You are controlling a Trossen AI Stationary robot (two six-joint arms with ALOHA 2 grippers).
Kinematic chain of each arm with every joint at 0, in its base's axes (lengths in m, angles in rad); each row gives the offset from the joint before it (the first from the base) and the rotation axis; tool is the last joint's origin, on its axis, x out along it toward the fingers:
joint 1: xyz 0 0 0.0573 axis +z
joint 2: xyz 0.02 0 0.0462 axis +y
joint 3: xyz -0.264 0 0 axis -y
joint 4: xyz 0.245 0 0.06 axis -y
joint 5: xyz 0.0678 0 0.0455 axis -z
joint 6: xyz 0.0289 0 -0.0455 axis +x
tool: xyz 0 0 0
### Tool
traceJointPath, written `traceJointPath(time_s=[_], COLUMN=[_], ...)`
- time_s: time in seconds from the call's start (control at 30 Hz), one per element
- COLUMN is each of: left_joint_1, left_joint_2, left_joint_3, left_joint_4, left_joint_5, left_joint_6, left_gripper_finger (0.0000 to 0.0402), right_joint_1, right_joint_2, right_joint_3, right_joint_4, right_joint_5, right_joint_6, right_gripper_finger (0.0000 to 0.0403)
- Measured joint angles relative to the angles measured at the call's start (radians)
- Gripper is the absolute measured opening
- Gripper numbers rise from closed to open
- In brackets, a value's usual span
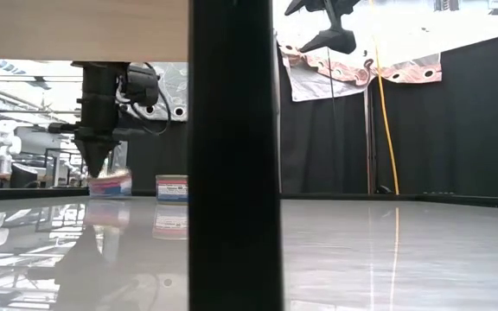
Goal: Stack canned seafood by type on shelf
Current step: Stack the blue pink tuna can on top of the other blue pink tuna cans on the shelf
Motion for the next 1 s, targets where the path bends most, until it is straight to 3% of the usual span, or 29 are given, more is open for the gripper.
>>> traceJointPath(time_s=[0.33, 0.5, 0.63, 0.77, 1.0], left_joint_1=[-0.063, -0.125, -0.139, -0.064, 0.023], left_joint_2=[-0.012, -0.151, -0.303, -0.360, -0.263], left_joint_3=[-0.060, 0.016, 0.151, 0.253, 0.273], left_joint_4=[-0.101, -0.176, -0.214, -0.277, -0.338], left_joint_5=[0.092, 0.285, 0.335, 0.329, 0.213], left_joint_6=[-0.045, -0.049, -0.078, 0.046, 0.535], left_gripper_finger=[0.0000, 0.0000, 0.0008, 0.0071, 0.0277], right_joint_1=[0.000, 0.000, 0.000, 0.000, 0.000], right_joint_2=[0.000, 0.000, 0.000, 0.000, 0.000], right_joint_3=[0.000, 0.000, 0.000, 0.000, 0.000], right_joint_4=[-0.002, -0.004, -0.006, -0.002, 0.017], right_joint_5=[0.004, 0.003, 0.002, 0.001, -0.001], right_joint_6=[-0.017, -0.019, -0.019, -0.028, -0.070], right_gripper_finger=[0.0341, 0.0341, 0.0341, 0.0341, 0.0341])
